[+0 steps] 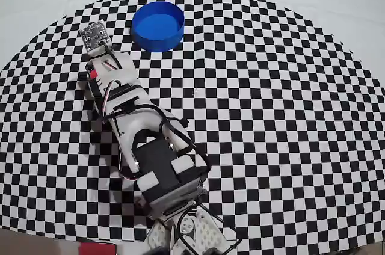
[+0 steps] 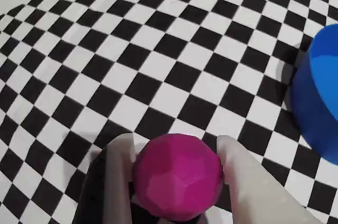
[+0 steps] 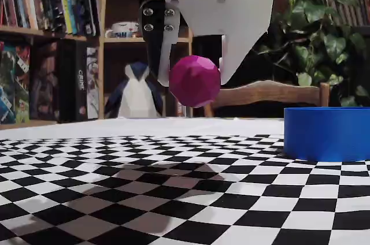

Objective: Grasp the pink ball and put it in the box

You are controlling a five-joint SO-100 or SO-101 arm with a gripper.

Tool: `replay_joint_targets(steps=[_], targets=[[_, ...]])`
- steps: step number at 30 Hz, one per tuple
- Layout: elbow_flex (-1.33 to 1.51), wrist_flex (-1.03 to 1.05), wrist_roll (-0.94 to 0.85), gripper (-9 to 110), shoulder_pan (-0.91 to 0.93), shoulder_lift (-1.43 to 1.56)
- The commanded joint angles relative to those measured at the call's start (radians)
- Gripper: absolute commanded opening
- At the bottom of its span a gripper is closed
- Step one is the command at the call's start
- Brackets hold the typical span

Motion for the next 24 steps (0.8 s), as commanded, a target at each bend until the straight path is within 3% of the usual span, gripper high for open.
replay_joint_targets(steps=[1, 24], targets=[[0.023, 0.003, -0.011, 0, 0.009, 0.1], [0.023, -0.021, -0.02, 0, 0.112, 0.129]])
